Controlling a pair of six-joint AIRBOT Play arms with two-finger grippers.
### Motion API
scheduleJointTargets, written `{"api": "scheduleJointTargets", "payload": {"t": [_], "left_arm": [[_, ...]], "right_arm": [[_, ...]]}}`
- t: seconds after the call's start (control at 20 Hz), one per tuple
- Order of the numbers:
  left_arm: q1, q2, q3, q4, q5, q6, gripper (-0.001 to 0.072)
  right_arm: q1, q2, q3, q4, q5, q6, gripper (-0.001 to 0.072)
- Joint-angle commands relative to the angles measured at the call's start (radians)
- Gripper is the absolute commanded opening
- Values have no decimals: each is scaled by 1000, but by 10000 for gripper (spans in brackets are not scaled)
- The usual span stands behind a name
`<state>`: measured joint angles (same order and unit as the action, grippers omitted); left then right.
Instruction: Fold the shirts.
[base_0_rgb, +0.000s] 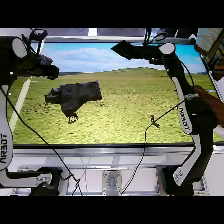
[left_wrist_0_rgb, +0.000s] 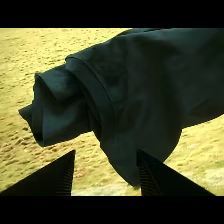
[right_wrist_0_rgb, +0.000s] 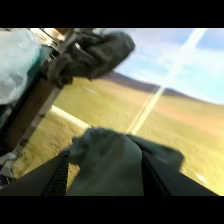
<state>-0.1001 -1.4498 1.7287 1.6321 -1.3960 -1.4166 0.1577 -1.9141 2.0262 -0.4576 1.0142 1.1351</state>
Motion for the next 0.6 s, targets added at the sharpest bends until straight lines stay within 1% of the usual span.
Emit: {"api": "scheduleJointTargets", "payload": {"t": [0.0, 0.05, 0.1, 0.3, 0.45, 0.55], "left_arm": [[1, -69, -23, 68, 15, 2, 403], [1, -95, -23, 106, 14, -2, 403], [1, -121, -23, 127, 12, -2, 403], [1, -218, -23, 119, 27, -9, 403], [1, -271, -23, 118, 55, -9, 403], [1, -293, -23, 116, 71, -12, 403]], "right_arm": [[-63, 0, -51, -212, 155, 116, 514], [-53, -8, -67, -258, 148, 119, 515], [-43, -24, -79, -257, 133, 119, 514], [11, -142, -83, -138, 94, 124, 514], [63, -217, -83, -126, 85, 124, 515], [100, -254, -83, -123, 45, 126, 515]]}}
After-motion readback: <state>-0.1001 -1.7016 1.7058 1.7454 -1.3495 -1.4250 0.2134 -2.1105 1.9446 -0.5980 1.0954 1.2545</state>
